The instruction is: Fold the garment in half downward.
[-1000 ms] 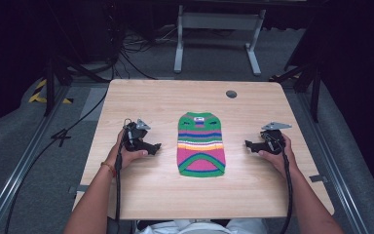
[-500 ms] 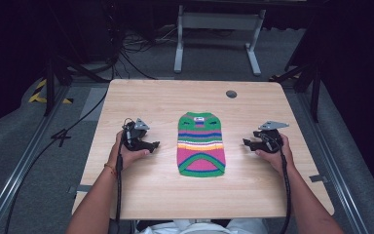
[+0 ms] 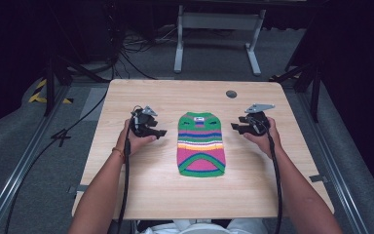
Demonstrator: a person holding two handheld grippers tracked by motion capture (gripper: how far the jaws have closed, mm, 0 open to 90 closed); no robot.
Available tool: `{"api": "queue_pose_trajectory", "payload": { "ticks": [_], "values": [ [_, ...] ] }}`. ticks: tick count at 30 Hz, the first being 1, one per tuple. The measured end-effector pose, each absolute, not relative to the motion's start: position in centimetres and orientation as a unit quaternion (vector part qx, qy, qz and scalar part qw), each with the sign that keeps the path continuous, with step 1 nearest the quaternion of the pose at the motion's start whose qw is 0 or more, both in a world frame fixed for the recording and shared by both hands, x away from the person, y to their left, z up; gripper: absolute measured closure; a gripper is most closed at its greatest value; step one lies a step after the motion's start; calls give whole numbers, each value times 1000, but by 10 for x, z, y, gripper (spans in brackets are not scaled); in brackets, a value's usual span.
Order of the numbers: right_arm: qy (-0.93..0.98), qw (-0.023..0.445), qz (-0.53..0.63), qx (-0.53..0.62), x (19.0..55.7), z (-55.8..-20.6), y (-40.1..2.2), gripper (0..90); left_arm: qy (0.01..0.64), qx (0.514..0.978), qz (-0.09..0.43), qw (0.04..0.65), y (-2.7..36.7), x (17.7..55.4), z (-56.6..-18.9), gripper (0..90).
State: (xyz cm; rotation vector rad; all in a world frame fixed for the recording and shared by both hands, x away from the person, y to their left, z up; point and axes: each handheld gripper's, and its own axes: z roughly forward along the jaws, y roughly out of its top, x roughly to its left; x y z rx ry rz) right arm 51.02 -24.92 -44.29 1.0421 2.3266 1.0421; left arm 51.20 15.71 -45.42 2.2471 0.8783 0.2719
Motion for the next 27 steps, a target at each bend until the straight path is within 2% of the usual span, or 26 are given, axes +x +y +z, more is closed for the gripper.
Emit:
{"api": "queue_pose_trajectory", "payload": {
  "ticks": [10,18,25,27],
  "values": [
    [837,179,373,357,545,-437,-208,538,332,861,100,372,122,545,-441,409],
    [842,189,350,365,561,-446,-186,625,339,864,101,359,93,566,-452,419],
    [842,181,345,373,570,-455,-175,667,362,855,98,359,82,578,-460,472],
    [839,180,344,381,573,-457,-173,667,370,850,88,364,82,581,-464,516]
  ]
}}
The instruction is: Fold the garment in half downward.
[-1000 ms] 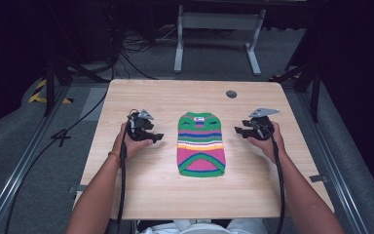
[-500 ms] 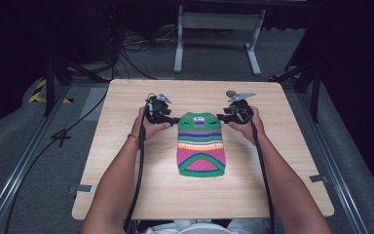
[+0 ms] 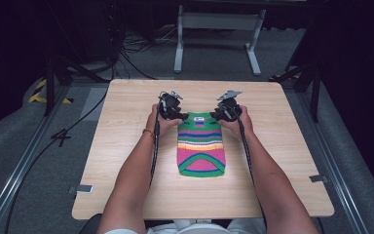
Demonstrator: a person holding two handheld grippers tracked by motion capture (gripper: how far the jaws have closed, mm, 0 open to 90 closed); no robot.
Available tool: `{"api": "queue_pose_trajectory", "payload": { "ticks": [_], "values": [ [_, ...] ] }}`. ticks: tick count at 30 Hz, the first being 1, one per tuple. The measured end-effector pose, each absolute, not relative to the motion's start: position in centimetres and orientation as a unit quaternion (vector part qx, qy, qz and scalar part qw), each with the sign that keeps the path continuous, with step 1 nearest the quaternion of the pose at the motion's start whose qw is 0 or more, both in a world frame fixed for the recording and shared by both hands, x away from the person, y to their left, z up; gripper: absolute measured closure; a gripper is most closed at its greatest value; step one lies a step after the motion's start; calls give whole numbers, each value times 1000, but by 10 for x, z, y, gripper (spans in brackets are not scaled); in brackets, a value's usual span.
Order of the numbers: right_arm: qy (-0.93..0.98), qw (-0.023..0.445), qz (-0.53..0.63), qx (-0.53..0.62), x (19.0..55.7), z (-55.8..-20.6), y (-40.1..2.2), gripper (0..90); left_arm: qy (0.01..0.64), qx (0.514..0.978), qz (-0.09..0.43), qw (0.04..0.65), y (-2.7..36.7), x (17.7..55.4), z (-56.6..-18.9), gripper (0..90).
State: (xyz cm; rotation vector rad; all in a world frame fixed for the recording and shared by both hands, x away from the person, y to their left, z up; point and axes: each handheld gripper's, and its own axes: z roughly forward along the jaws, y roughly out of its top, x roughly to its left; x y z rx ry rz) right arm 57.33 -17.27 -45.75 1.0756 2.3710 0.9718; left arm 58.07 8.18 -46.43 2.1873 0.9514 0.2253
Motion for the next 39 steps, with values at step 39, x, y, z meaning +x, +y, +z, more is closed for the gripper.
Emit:
{"api": "queue_pose_trajectory", "payload": {
  "ticks": [39],
  "values": [
    [835,151,404,342,562,-437,-171,846,317,868,140,357,71,556,-434,816]
  ]
}}
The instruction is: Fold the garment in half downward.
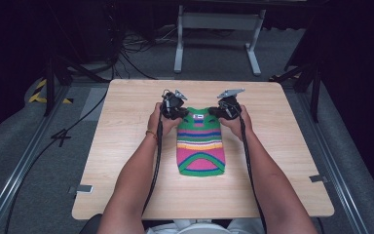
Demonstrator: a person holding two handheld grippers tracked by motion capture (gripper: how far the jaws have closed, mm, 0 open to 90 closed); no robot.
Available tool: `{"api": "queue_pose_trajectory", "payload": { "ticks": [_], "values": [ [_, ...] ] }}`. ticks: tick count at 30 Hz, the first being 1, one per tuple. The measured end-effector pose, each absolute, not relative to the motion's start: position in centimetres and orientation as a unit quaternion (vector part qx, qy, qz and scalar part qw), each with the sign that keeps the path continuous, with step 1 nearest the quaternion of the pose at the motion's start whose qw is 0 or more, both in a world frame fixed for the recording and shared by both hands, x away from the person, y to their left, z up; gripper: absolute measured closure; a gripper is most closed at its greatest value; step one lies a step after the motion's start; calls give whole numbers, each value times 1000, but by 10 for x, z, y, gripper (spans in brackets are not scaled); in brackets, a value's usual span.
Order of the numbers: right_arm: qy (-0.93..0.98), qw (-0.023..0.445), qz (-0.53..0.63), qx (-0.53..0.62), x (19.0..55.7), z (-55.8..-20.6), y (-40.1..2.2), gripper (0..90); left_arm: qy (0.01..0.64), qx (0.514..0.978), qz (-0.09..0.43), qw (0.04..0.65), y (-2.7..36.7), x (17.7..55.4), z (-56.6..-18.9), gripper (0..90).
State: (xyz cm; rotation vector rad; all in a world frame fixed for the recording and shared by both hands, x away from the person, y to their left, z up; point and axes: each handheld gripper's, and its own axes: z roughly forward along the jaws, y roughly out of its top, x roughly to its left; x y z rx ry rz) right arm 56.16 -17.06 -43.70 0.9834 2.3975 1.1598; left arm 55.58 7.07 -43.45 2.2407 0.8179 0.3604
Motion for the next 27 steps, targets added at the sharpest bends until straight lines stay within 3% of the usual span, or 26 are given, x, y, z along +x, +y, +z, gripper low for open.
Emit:
{"api": "queue_pose_trajectory", "payload": {
  "ticks": [11,19,27],
  "values": [
    [854,147,429,254,508,-415,-175,843,206,897,165,355,73,504,-408,813],
    [859,140,443,216,481,-410,-184,844,187,898,164,364,83,479,-412,813],
    [855,162,433,235,500,-406,-180,846,213,887,198,358,74,502,-399,822]
  ]
}}
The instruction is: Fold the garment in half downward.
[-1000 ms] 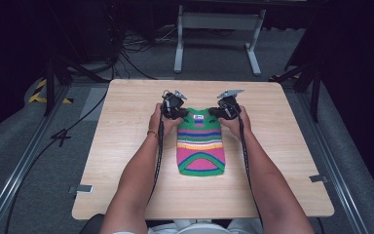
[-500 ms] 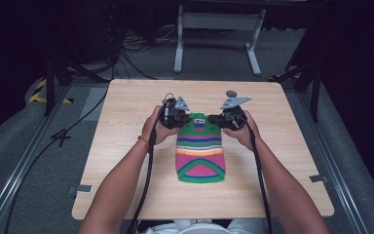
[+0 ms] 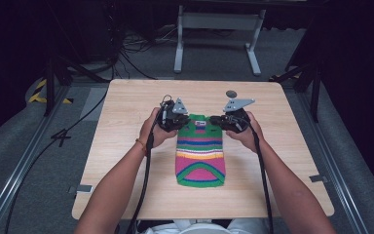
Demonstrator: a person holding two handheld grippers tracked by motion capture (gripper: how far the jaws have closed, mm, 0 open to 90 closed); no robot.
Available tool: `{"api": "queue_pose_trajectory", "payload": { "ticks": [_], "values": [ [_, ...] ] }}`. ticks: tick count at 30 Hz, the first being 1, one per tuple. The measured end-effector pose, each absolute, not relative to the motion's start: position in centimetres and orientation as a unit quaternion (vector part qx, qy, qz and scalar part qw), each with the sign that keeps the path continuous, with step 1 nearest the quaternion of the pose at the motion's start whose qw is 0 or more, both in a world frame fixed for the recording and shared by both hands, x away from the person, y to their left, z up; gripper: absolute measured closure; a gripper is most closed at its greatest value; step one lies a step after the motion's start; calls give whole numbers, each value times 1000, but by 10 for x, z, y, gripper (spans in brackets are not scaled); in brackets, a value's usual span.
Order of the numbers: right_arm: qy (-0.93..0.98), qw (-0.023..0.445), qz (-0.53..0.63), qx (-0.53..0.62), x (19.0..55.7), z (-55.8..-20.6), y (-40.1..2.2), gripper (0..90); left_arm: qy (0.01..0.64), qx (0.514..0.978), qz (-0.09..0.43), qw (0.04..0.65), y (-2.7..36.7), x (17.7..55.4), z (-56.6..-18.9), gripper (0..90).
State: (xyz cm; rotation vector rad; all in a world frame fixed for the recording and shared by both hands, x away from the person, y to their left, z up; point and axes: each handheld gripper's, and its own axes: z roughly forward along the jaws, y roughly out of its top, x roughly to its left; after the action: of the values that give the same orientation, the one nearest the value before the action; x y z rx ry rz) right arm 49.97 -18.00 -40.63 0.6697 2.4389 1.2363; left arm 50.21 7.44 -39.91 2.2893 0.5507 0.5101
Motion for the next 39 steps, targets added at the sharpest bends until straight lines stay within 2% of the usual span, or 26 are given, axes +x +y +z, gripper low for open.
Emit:
{"api": "queue_pose_trajectory", "payload": {
  "ticks": [6,10,24,39],
  "values": [
    [849,183,429,248,524,-393,-179,846,228,880,216,357,71,522,-386,822],
    [844,194,438,243,524,-381,-178,845,231,877,214,363,72,523,-388,821],
    [866,158,438,182,472,-404,-178,840,167,897,167,373,91,471,-415,822],
    [888,111,419,152,428,-434,-190,830,108,928,143,327,96,429,-440,826]
  ]
}}
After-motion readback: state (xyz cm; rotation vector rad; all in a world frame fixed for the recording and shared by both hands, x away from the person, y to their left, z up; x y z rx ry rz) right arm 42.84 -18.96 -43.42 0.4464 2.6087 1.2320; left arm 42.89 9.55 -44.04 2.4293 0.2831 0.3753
